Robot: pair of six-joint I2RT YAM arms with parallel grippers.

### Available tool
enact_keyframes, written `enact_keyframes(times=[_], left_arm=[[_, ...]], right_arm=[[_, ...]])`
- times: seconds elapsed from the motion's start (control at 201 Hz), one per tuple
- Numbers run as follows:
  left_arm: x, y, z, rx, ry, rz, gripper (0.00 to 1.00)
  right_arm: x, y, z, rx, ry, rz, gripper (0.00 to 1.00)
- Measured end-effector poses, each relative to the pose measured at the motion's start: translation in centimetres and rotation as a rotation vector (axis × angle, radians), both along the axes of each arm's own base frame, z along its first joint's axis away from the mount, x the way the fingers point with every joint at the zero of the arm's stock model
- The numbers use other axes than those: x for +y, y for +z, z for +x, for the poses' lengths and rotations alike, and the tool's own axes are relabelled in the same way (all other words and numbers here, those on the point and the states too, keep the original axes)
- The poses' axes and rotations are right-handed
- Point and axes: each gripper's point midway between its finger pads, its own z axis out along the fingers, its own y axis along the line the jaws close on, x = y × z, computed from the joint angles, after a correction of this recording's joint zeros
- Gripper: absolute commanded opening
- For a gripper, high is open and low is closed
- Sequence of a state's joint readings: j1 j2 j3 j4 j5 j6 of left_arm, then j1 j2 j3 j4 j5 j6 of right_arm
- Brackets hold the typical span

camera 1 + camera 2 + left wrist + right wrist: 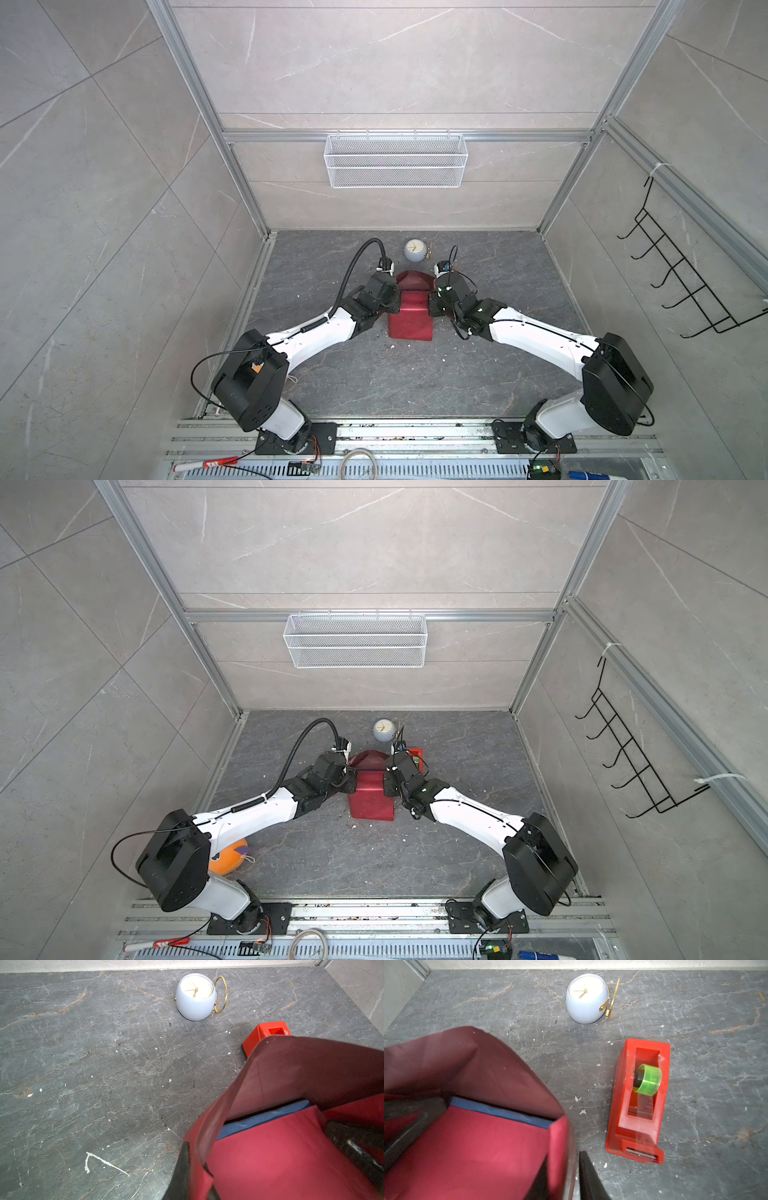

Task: Wrap the gift box in paper
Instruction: 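Hold the upright box's open paper end with both grippers, spreading the flaps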

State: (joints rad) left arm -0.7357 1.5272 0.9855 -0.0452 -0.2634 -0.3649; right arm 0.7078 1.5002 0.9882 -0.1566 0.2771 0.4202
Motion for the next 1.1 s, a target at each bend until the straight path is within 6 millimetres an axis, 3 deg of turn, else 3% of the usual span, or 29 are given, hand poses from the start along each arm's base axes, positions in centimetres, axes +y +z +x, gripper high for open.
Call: enact_keyframes(times=[0.169, 0.373, 0.558, 0.707, 0.861, 0.991, 1.095], left_arm=[[0.0, 0.0, 0.0, 0.000, 0.000, -0.002, 0.00], [0.0, 0.0, 0.0, 0.000, 0.001, -0.002, 0.00], [0.0, 0.0, 0.0, 0.000, 0.001, -0.002, 0.00], [0.0, 0.0, 0.0, 0.000, 0.001, -0.002, 0.00], [0.0, 0.0, 0.0, 0.000, 0.000, -0.002, 0.00], [0.0, 0.0, 0.0, 0.000, 0.000, -0.002, 0.00], [0.0, 0.0, 0.0, 0.000, 0.000, -0.002, 0.00]], right_arm=[[0.0, 0.0, 0.0, 0.000, -0.001, 0.003, 0.17], [0.4, 0.6, -0.7, 0.015, 0.030, 0.033, 0.50], [0.2, 4.9, -2.4, -0.012, 0.112, 0.134, 0.59], [-3.0, 7.7, -2.1, -0.030, 0.102, 0.230, 0.62], [-5.3, 5.7, -1.0, 0.063, 0.075, 0.262, 0.62], [-4.2, 2.6, -0.9, 0.169, 0.112, 0.274, 0.61], [-3.2, 1.3, -1.1, 0.222, 0.147, 0.299, 0.60]])
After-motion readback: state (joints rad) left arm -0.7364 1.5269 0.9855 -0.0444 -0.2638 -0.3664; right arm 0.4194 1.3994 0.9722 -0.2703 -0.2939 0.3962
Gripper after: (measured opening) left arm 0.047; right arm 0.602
